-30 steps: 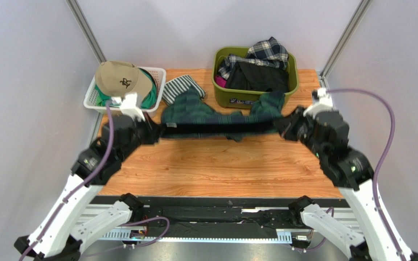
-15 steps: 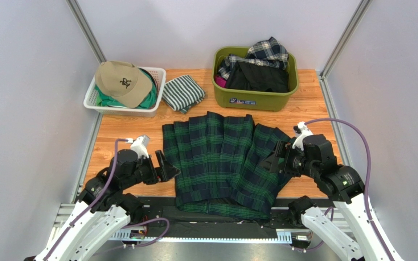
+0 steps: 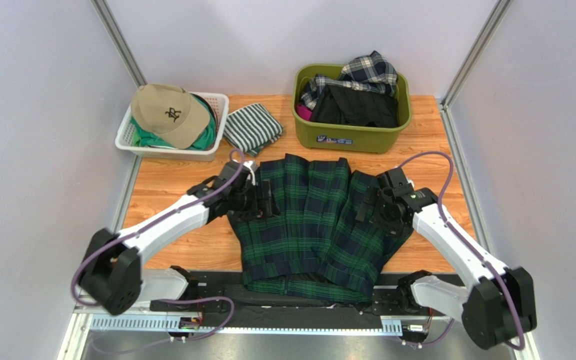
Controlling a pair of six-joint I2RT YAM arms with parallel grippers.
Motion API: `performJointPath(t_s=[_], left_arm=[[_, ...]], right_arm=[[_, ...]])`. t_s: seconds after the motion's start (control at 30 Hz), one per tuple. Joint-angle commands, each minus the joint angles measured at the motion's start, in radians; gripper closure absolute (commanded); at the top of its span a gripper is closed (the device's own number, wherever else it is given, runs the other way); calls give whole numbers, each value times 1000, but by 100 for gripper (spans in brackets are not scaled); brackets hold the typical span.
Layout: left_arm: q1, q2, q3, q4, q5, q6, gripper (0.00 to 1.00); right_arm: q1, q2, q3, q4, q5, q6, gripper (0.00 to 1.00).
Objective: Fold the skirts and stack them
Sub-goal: Flatten out the skirt at the center of the board.
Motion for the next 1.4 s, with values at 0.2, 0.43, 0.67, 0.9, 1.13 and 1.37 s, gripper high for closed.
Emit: performJointPath(t_s=[0.2,0.43,0.67,0.9,1.13,1.37], left_arm=[[31,327,9,194,39,29,1],[179,447,-10,283,120,24,2],[213,449,107,219,106,72,3],[155,179,99,-40,-141,89,3],[-105,-45,47,-291,-262,5,4],[-234,-19,0,-346,-316,-91,6]], right_arm=[[-173,273,-72,329,-103,23,4],[-193,519,86,427,-92,-8,7],[-211,553,220,386,72,-66,7],[-199,234,126,146,137,-83,7],[71,5,44,-45,106,-93,10],[261,78,-12,-54,144,9,10]])
